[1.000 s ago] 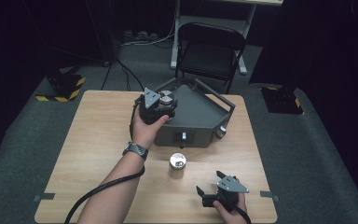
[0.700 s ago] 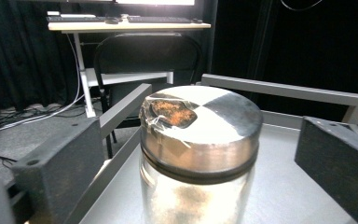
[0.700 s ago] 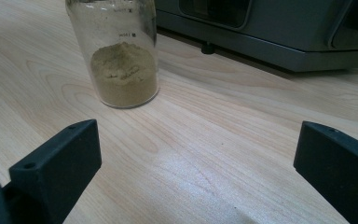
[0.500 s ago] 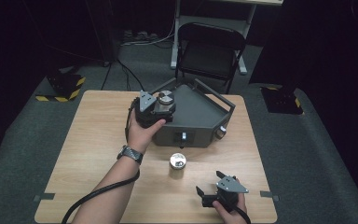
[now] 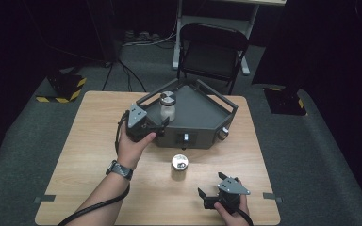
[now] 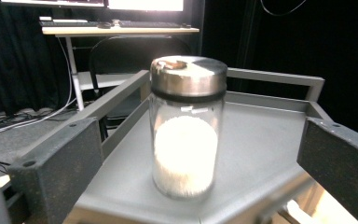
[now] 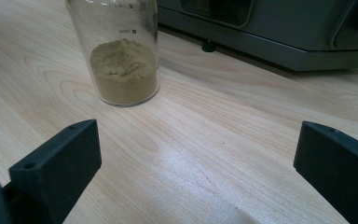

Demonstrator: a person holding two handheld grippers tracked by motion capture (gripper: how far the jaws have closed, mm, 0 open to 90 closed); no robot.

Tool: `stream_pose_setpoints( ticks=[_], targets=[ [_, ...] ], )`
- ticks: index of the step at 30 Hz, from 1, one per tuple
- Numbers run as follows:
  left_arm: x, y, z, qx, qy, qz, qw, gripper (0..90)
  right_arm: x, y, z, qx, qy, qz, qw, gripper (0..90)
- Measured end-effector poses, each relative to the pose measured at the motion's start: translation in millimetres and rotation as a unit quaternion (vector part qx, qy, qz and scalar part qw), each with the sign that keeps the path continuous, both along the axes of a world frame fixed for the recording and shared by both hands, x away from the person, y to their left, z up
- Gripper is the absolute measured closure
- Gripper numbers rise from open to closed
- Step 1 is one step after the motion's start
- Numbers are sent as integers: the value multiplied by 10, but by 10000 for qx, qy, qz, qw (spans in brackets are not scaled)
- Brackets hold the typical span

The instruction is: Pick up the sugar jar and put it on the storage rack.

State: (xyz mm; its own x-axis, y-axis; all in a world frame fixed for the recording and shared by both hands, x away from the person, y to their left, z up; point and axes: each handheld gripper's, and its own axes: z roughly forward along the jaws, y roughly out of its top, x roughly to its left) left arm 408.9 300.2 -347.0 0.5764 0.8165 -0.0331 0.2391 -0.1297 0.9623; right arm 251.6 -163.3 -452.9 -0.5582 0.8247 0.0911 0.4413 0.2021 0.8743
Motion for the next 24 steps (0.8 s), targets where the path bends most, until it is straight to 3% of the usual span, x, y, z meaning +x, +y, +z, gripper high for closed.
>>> stream_pose_setpoints(
  ticks=[6,12,24],
  targets=[
    [-206,214,-32,11,-41,-28,10000,5,-4,25,10,-73,-11,4,10000,7],
    [-411,377,-84,169,-145,-43,9997,5,3,45,19,-142,-19,41,9999,7],
    [-830,804,-200,42,-104,-25,9999,5,3,56,24,-176,-21,44,9998,7]
  ],
)
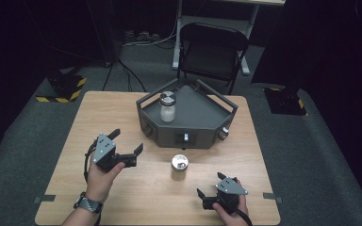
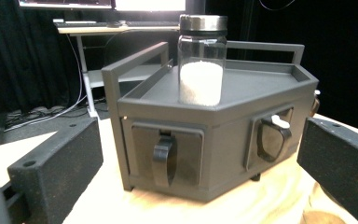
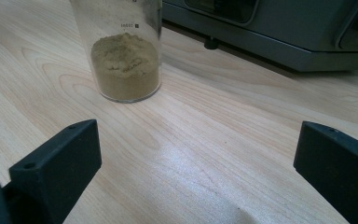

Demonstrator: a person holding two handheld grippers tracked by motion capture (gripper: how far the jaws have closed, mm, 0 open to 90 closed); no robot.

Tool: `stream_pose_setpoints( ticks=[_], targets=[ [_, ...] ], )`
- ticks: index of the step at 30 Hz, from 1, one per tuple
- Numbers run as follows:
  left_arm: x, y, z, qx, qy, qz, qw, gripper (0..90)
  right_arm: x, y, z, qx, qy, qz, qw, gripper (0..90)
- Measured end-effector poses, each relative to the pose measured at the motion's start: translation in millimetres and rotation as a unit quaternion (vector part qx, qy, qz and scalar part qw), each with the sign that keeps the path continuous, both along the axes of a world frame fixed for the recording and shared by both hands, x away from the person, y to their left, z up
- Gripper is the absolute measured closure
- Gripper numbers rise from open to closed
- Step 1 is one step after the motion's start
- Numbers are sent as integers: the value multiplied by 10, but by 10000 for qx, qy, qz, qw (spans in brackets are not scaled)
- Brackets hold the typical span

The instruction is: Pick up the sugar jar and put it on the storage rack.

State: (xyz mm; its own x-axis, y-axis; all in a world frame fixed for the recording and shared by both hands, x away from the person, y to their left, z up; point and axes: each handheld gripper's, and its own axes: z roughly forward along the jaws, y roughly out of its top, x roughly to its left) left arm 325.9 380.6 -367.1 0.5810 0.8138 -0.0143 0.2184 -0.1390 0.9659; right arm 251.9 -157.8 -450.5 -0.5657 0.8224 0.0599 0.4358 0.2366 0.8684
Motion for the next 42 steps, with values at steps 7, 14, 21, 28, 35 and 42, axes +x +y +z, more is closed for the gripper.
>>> stream_pose_setpoints(
  ticks=[7,14,21,28,35,42],
  targets=[
    [-205,103,-77,157,-36,9,9999,5,-11,18,4,-40,-16,-29,10000,7],
    [-405,245,-273,188,163,87,9997,5,-10,28,8,-76,-21,-9,10000,7],
    [-561,435,-424,286,358,114,9989,5,-15,44,13,-121,-30,-17,9999,7],
    [-644,549,-549,349,659,284,9968,5,-24,72,19,-163,-28,-93,9998,7],
    [-692,559,-590,553,821,279,9947,6,-19,93,26,-191,-4,-136,9997,7],
    [-717,491,-543,858,832,304,9924,5,-4,113,29,-201,-3,-112,9997,7]
  ],
)
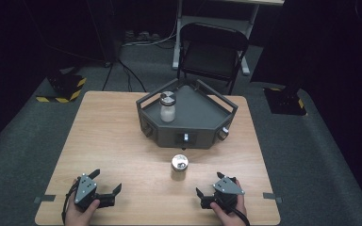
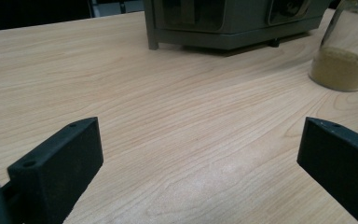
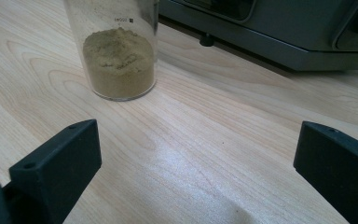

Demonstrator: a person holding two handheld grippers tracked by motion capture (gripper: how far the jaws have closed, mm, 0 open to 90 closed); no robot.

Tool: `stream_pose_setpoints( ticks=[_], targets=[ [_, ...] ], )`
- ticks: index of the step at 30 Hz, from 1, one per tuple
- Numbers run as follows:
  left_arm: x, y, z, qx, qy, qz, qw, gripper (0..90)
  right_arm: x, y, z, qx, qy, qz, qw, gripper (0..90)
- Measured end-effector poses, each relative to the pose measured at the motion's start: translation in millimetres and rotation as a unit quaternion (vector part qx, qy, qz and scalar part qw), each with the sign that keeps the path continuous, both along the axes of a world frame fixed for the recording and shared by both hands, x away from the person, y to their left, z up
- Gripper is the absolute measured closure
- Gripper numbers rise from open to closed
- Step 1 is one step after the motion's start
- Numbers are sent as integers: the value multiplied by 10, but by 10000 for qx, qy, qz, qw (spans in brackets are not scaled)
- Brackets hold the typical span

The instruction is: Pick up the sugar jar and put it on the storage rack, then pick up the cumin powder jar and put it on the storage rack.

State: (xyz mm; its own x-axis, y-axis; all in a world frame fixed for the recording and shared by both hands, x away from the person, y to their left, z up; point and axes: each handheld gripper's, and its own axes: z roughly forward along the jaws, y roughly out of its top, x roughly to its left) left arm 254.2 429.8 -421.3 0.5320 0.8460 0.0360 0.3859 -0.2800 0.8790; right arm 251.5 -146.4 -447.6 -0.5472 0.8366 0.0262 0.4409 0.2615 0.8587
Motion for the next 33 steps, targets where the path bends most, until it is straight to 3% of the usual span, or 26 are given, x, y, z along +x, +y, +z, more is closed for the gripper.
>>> stream_pose_setpoints(
  ticks=[6,15,20,33],
  targets=[
    [21,-45,34,205,48,-119,9997,6,3,-11,-4,32,4,13,10000,7],
    [20,0,22,41,84,-87,9999,6,-13,19,-1,-22,-20,-51,10000,7],
    [43,57,27,-68,170,-128,9997,6,24,-20,2,81,78,-45,9999,7],
    [33,60,26,-22,128,-206,9997,6,-18,-22,-13,106,4,-107,9999,7]
  ],
)
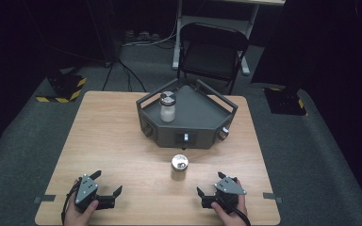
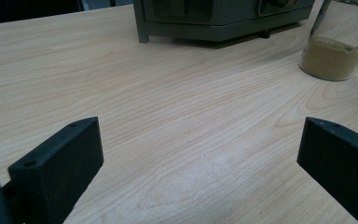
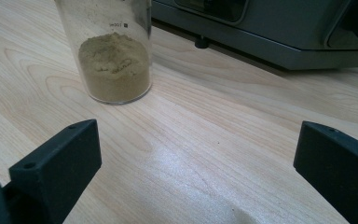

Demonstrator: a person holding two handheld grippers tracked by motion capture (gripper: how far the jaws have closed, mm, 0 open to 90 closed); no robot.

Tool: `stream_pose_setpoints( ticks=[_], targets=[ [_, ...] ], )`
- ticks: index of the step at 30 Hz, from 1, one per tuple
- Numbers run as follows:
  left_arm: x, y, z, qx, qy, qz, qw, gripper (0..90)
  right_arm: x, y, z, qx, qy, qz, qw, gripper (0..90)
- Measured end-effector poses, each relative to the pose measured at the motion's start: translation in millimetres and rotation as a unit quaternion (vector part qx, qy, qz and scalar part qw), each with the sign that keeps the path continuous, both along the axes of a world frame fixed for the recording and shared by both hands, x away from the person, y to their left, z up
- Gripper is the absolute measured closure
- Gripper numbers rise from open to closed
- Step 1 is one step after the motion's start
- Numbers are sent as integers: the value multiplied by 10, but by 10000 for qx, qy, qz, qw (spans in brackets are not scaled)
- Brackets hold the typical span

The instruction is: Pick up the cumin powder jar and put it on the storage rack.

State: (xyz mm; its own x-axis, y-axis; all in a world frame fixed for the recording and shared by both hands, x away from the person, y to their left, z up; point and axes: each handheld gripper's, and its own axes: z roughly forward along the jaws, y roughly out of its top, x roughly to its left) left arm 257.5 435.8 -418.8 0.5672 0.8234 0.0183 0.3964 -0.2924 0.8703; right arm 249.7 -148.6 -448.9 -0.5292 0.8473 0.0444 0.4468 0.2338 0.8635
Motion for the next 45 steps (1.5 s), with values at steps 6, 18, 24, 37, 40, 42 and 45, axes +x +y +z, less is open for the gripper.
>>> stream_pose_setpoints(
  ticks=[6,18,24,37,40,42,45],
  targets=[
    [-1,14,-5,-21,-14,-40,10000,6,-30,-5,-5,66,-61,-66,9999,7],
    [-7,15,-7,-20,-26,-68,10000,6,-107,-28,152,474,-322,10,9984,6],
    [0,26,-8,-57,-5,-102,9999,6,-110,32,249,447,-482,207,9976,6],
    [6,39,-9,-83,8,-123,9999,6,32,292,305,251,-495,290,9980,6],
    [4,42,-11,-82,-5,-138,9999,6,73,345,290,263,-466,313,9981,6],
    [4,46,-12,-87,-6,-149,9999,6,105,376,280,278,-429,324,9982,6],
    [10,58,-14,-125,10,-146,9998,6,143,421,272,300,-393,331,9982,6]
  ],
)
